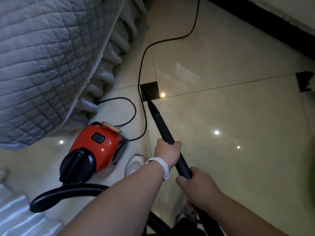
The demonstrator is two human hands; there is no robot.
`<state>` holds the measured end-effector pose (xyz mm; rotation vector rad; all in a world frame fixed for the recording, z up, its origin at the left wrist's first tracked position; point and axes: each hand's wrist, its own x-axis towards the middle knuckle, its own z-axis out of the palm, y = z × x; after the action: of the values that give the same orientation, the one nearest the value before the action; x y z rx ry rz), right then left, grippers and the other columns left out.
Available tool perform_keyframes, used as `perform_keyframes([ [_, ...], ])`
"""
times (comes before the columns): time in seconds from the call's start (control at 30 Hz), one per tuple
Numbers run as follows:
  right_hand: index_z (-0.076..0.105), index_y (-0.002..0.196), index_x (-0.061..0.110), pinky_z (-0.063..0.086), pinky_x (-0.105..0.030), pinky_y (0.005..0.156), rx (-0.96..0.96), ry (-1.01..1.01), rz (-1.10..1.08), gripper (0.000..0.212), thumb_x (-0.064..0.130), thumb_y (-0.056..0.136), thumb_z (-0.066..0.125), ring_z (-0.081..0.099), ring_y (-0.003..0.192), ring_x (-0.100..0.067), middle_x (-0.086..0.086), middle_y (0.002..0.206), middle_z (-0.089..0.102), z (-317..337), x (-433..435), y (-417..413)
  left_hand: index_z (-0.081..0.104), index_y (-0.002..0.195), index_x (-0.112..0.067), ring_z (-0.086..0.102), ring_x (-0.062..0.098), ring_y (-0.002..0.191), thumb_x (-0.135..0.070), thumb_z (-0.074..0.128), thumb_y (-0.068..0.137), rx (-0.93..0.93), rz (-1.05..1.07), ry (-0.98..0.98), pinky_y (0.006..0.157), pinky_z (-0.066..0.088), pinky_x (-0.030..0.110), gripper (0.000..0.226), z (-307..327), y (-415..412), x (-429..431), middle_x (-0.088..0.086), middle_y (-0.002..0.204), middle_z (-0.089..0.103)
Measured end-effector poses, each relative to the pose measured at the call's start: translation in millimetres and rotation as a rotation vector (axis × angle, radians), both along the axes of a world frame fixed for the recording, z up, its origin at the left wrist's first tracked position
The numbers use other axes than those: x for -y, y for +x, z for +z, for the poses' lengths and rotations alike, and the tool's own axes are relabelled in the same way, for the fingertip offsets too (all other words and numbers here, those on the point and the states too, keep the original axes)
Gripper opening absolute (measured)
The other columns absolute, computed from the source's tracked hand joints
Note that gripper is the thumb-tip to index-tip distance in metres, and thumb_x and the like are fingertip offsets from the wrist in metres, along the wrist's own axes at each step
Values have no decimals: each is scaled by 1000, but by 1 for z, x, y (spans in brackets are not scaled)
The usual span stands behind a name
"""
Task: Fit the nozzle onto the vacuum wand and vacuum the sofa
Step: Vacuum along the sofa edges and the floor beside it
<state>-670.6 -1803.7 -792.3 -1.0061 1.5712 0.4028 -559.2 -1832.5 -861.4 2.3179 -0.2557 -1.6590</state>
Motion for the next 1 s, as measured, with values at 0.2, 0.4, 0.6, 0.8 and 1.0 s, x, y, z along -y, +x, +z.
perform_keyframes([
  [0.2, 55, 80, 15, 39, -26, 50, 19, 16, 31, 20, 33, 85, 62, 54, 53, -21, -1, 64, 56, -32, -1, -10, 49, 113, -8, 56, 18, 73, -30, 61, 92, 25, 30, 31, 64, 47, 29, 33, -29, -4, -6, 4, 93, 57],
  [0.4, 49, 74, 20, 35, -28, 51, 14, 18, 114, 22, 35, 86, 61, 51, 57, -17, 4, 63, 54, -42, 0, 1, 48, 114, -8, 58, 22, 81, -30, 60, 92, 28, 56, 62, 65, 46, 29, 33, -44, 8, -13, 5, 96, 58],
  [0.6, 53, 82, 18, 35, -19, 39, 31, 33, 128, 18, 33, 88, 60, 50, 49, -13, 2, 65, 56, -47, 8, 20, 47, 113, -9, 64, 29, 96, -30, 61, 91, 25, 96, 79, 88, 57, 41, 33, -52, 27, -8, 11, 106, 62],
  [0.8, 51, 81, 15, 33, -17, 34, 44, 62, 106, 17, 28, 89, 59, 48, 36, -12, 0, 61, 53, -51, 14, 28, 46, 117, -8, 66, 27, 89, -29, 63, 92, -42, 147, 87, 71, 62, 37, 37, -55, 38, -3, 12, 106, 62],
  [1.0, 50, 78, 16, 30, -15, 33, 33, 54, 143, 18, 28, 88, 59, 46, 43, -13, 1, 61, 52, -45, 15, 30, 47, 115, -11, 67, 27, 90, -34, 63, 89, -9, 107, 105, 85, 60, 45, 39, -53, 39, -8, 8, 101, 63],
])
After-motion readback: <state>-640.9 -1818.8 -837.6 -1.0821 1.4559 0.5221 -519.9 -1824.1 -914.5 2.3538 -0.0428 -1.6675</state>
